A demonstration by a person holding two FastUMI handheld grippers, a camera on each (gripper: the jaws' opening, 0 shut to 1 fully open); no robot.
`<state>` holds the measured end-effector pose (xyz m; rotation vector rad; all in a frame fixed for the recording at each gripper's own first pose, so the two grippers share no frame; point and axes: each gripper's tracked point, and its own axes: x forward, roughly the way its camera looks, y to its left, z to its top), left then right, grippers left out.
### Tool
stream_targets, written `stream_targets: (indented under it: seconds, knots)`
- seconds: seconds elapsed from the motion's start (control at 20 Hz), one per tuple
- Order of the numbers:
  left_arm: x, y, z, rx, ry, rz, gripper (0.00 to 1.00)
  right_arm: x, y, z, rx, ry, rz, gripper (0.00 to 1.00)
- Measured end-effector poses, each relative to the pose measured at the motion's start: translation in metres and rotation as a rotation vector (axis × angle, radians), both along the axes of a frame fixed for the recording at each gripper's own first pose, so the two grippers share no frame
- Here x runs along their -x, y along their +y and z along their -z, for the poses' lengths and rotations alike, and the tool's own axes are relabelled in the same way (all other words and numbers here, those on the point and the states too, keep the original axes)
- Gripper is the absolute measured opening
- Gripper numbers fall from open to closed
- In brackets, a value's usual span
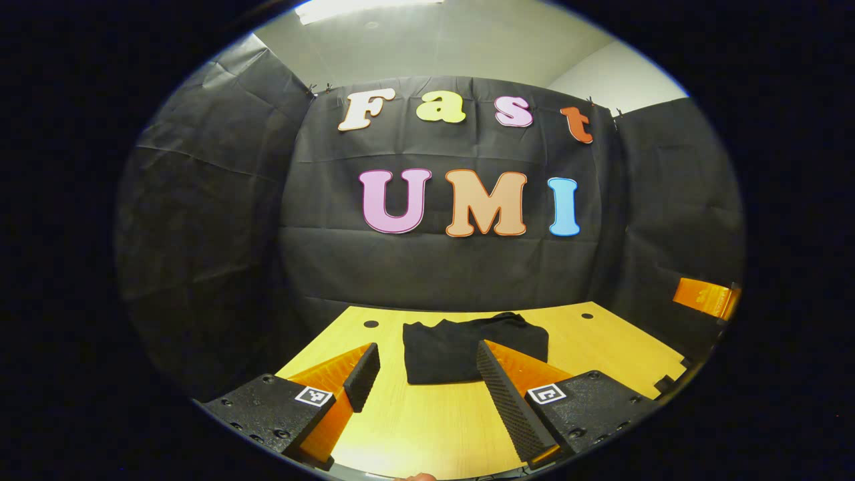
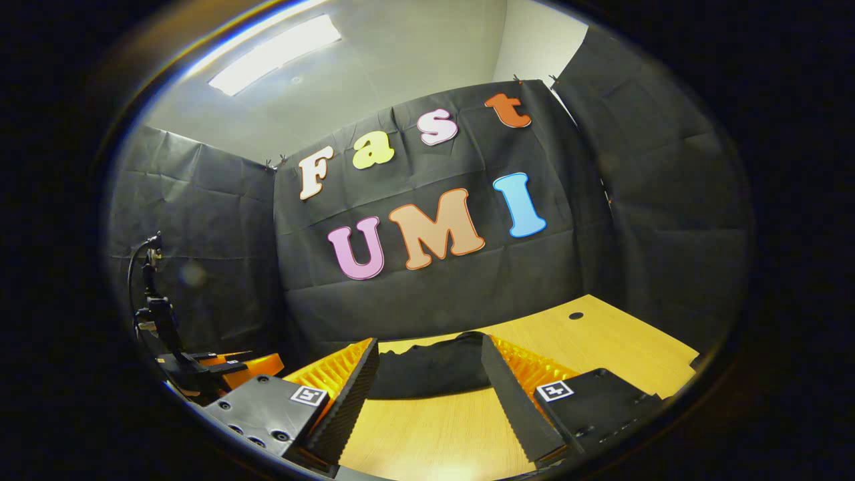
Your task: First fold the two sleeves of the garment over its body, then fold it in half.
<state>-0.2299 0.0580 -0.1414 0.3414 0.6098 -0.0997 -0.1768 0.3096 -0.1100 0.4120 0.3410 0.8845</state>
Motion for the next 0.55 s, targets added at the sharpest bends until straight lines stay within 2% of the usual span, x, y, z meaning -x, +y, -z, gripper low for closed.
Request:
stream_targets:
  seconds: [0.1,0.15,0.2,0.35,0.4,0.55]
  knots:
    - [0.001,0.004,-0.001,0.003,0.000,-0.012,0.90,0.000,-0.002,0.001,-0.006,0.009,0.008,0.97]
    - [0.002,0.006,-0.001,0.005,0.002,-0.019,0.90,0.000,-0.003,0.004,-0.009,0.016,0.015,0.92]
    - [0.001,0.009,-0.002,0.003,0.001,-0.022,0.90,-0.001,-0.004,0.003,-0.014,0.024,0.021,0.97]
    - [-0.005,0.013,-0.012,-0.012,-0.029,-0.010,0.90,-0.007,-0.007,0.003,-0.030,0.039,0.043,0.97]
    - [-0.007,0.013,-0.013,-0.017,-0.035,-0.007,0.93,-0.011,-0.008,0.002,-0.031,0.039,0.053,0.97]
    - [-0.008,0.016,-0.010,-0.020,-0.032,-0.007,0.90,-0.010,-0.005,0.005,-0.037,0.053,0.058,0.97]
